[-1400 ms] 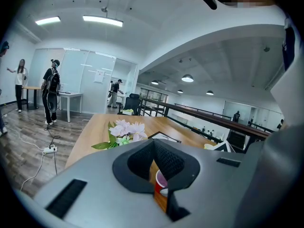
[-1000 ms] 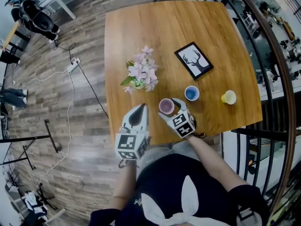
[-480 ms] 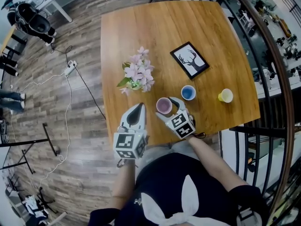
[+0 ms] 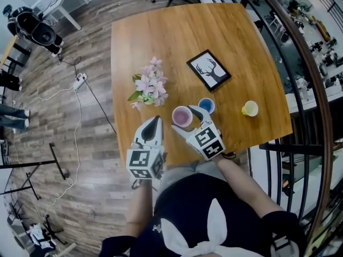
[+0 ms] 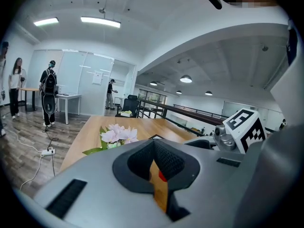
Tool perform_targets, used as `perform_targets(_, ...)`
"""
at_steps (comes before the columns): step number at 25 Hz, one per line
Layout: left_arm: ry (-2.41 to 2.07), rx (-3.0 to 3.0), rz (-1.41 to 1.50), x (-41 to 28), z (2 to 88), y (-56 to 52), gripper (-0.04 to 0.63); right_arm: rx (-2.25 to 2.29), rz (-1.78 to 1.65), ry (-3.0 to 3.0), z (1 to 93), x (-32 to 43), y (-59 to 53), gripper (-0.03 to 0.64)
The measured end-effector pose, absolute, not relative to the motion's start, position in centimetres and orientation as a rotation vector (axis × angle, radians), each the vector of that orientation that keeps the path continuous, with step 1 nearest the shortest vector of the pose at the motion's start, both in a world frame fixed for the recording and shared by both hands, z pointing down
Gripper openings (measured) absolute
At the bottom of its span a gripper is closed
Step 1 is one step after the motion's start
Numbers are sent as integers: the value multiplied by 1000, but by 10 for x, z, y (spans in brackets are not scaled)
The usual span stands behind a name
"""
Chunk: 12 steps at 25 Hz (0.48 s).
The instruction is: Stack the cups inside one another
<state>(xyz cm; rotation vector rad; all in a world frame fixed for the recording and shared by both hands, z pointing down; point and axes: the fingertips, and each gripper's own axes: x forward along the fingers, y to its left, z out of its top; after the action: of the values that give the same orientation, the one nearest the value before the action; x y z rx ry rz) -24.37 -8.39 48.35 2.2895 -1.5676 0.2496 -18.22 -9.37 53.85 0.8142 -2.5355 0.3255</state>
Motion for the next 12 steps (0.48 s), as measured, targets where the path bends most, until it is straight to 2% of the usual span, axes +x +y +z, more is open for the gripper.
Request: perform_targets(12, -1571, 2289, 214, -191, 469, -87, 15, 816, 226, -2641, 460, -127, -92, 357)
